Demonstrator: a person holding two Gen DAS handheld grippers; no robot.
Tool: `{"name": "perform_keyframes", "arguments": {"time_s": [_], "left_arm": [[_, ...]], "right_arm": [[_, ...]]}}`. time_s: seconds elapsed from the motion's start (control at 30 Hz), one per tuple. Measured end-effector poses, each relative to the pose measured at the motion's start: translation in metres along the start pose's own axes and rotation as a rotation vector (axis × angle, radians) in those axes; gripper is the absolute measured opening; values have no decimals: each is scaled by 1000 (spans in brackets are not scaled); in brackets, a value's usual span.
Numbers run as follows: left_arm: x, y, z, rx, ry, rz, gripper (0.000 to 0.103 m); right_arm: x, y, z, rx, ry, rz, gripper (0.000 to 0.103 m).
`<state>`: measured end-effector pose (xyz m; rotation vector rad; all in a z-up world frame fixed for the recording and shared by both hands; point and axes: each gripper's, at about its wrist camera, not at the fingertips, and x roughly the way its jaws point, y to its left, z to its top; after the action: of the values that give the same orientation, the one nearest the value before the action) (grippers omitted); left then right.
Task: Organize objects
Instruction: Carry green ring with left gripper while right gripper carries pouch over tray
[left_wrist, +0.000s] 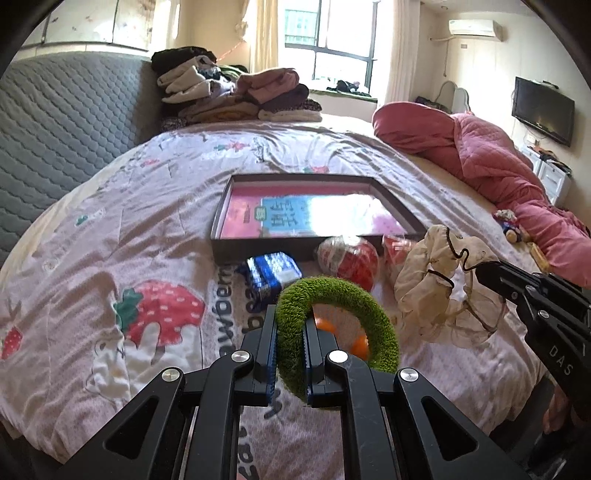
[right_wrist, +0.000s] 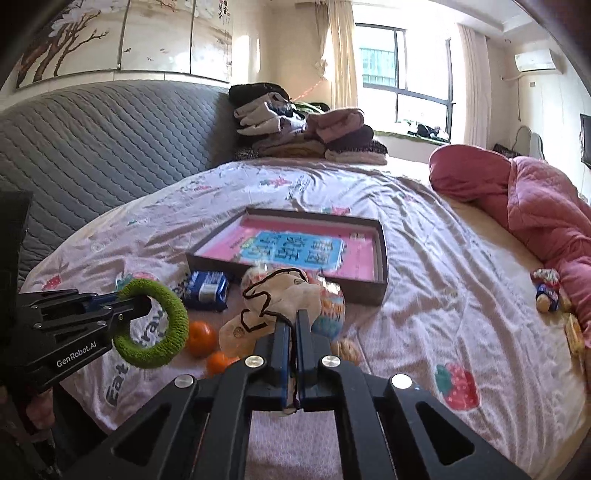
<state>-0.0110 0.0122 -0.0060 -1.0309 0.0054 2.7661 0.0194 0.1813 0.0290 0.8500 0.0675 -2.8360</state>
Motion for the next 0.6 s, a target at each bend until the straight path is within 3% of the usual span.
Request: {"name": "perform_keyframes", "arguments": {"time_s": [0.6], "left_arm": [[21, 3, 60, -17, -70, 39, 11]], "right_arm": [[26, -3, 55, -40, -83, -34, 3]]}}
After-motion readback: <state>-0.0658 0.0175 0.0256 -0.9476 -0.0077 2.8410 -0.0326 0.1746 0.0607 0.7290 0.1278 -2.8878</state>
